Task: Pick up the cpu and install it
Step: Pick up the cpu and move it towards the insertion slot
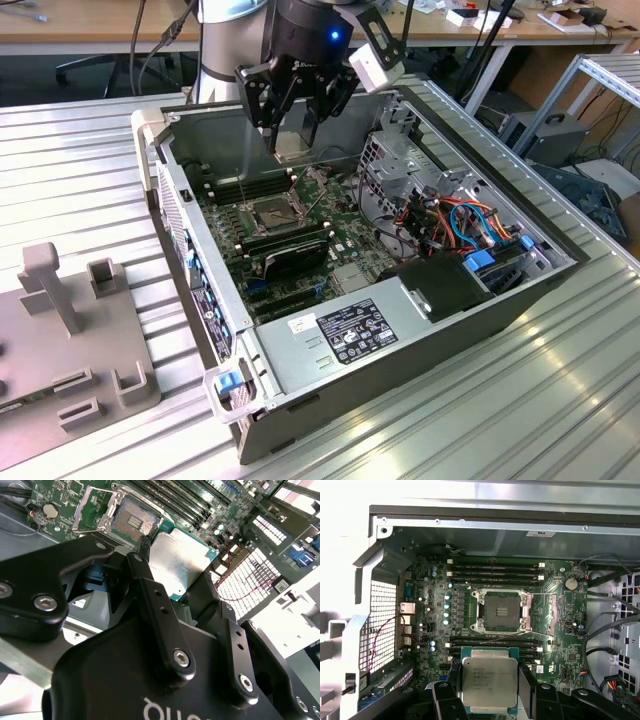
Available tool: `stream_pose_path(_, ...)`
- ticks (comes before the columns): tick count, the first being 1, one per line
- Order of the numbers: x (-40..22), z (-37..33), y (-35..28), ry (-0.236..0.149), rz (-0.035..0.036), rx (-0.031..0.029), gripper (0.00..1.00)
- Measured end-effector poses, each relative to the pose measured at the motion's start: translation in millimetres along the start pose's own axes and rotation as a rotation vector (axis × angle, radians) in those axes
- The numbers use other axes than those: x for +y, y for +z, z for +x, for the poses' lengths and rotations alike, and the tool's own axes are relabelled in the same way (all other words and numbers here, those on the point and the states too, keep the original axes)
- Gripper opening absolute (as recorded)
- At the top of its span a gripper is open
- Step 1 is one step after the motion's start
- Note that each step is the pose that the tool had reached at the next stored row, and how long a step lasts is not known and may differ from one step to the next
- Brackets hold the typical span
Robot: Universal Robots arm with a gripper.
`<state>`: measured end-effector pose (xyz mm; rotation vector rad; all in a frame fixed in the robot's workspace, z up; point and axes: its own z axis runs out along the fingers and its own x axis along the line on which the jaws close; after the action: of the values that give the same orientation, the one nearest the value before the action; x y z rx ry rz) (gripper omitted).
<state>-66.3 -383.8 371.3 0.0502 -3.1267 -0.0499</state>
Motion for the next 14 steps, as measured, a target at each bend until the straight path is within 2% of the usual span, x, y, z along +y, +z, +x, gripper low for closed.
stream_pose_path(14,0.7,-0.8,7.5,0.0,0.0,0.0,0.55)
